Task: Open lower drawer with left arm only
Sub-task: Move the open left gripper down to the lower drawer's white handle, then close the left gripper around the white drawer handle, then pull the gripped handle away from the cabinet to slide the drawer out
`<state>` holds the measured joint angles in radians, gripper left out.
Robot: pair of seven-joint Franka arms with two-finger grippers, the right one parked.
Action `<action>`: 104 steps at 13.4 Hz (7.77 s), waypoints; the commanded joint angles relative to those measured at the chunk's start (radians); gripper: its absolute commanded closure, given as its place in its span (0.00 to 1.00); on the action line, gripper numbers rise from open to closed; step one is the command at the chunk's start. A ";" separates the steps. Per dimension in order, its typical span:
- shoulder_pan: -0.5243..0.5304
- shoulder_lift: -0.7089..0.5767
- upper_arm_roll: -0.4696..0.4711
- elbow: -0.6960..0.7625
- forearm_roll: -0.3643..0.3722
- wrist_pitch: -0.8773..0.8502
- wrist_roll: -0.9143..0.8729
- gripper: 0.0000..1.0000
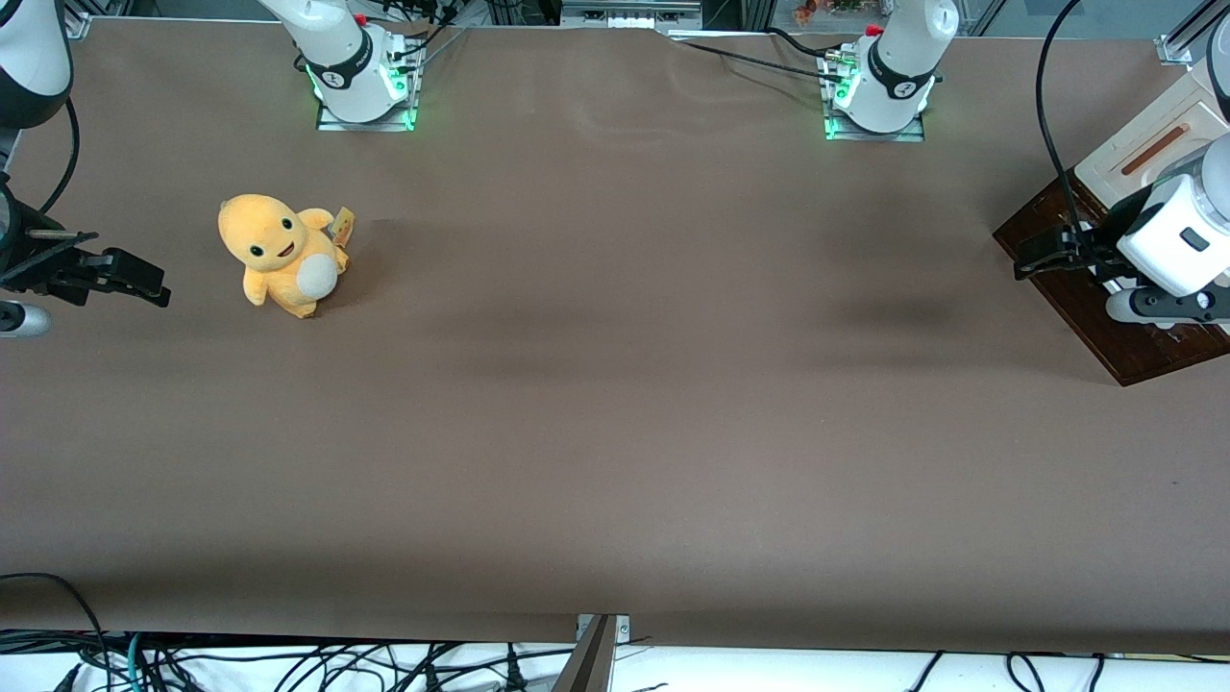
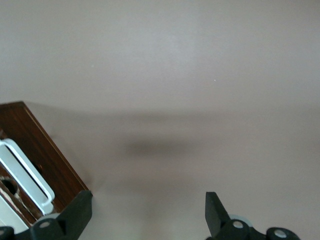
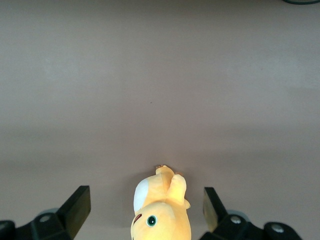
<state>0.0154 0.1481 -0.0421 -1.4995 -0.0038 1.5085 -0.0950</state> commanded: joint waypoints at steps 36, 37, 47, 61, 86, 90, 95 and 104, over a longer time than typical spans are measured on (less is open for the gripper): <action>0.044 0.676 0.002 -0.099 0.999 -0.288 -0.838 0.00; 0.057 0.677 0.002 -0.103 1.008 -0.287 -0.844 0.00; 0.074 0.719 0.002 -0.090 1.050 -0.277 -0.902 0.72; 0.037 0.737 -0.001 -0.051 1.071 -0.280 -0.887 0.99; -0.060 0.791 -0.005 0.073 1.016 -0.292 -0.819 0.99; -0.068 0.792 -0.005 0.093 1.016 -0.292 -0.806 0.99; -0.072 0.794 -0.005 0.096 1.009 -0.291 -0.804 0.99; -0.072 0.788 -0.007 0.131 0.967 -0.289 -0.802 0.56</action>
<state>-0.0354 0.9103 -0.0429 -1.4433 0.9794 1.2028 -0.9387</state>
